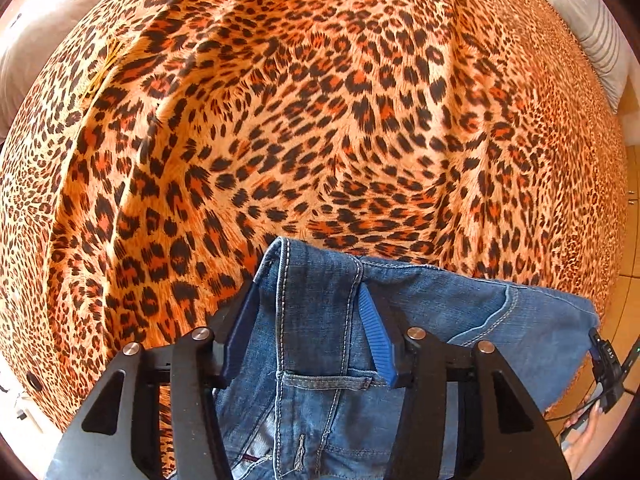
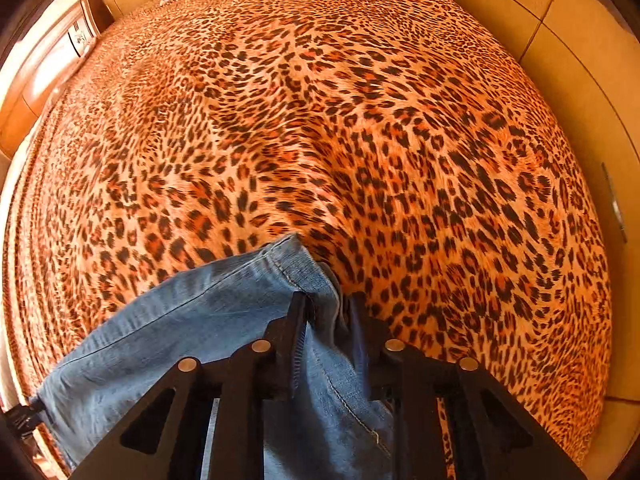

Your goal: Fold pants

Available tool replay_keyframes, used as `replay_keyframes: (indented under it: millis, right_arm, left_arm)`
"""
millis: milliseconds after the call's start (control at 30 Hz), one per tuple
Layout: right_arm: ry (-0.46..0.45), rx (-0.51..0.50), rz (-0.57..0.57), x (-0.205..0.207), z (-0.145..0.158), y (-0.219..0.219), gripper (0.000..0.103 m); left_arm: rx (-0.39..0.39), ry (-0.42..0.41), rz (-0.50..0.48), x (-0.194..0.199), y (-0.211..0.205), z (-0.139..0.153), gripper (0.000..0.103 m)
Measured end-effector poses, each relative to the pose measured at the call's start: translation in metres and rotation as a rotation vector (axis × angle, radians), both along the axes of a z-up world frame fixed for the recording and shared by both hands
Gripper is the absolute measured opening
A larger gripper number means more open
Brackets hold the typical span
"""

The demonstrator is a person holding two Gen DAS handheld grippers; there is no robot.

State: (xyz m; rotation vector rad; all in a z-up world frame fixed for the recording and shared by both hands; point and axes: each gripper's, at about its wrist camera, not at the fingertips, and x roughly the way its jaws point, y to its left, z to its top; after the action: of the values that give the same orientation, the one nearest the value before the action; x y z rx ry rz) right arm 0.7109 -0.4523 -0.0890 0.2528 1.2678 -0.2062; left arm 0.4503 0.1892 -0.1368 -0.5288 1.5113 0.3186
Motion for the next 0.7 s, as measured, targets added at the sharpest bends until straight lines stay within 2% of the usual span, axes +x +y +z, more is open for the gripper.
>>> replay_keyframes:
  millis: [100,133,167,267,433,533,600,633,700]
  right_arm:
    - [-0.075,0.103,-0.116,-0.009,0.01,-0.026,0.058]
    - [-0.09,0.15,-0.141,-0.011,0.013,-0.034,0.059]
    - [-0.1,0.195,-0.158,-0.011,0.014,-0.04,0.059]
    - [-0.089,0.232,-0.168,-0.009,0.014,-0.045,0.06]
    - [-0.051,0.217,-0.12,-0.005,0.007,-0.028,0.062]
    - [-0.036,0.227,-0.091,-0.002,0.001,-0.017,0.064]
    - [-0.022,0.223,-0.07,0.001,-0.002,-0.011,0.065]
    - [-0.016,0.222,-0.061,0.002,-0.004,-0.007,0.065]
    - [0.001,0.206,-0.047,0.005,-0.007,-0.003,0.071]
  left_arm:
    - [-0.057,-0.103,0.084,0.002,0.043,0.024,0.051]
    - [-0.078,-0.113,0.101,0.005,0.054,0.026,0.059]
    - [-0.099,-0.107,0.113,0.006,0.06,0.025,0.063]
    - [-0.119,-0.064,0.129,0.0,0.068,0.017,0.064]
    - [-0.159,0.004,0.11,-0.003,0.05,-0.021,0.064]
    - [-0.168,-0.018,0.106,-0.003,0.04,-0.023,0.075]
    - [-0.184,-0.013,0.08,0.006,0.03,-0.022,0.075]
    - [-0.186,-0.008,0.067,0.002,0.01,-0.018,0.075]
    - [-0.162,0.007,0.027,0.012,-0.004,-0.016,0.077]
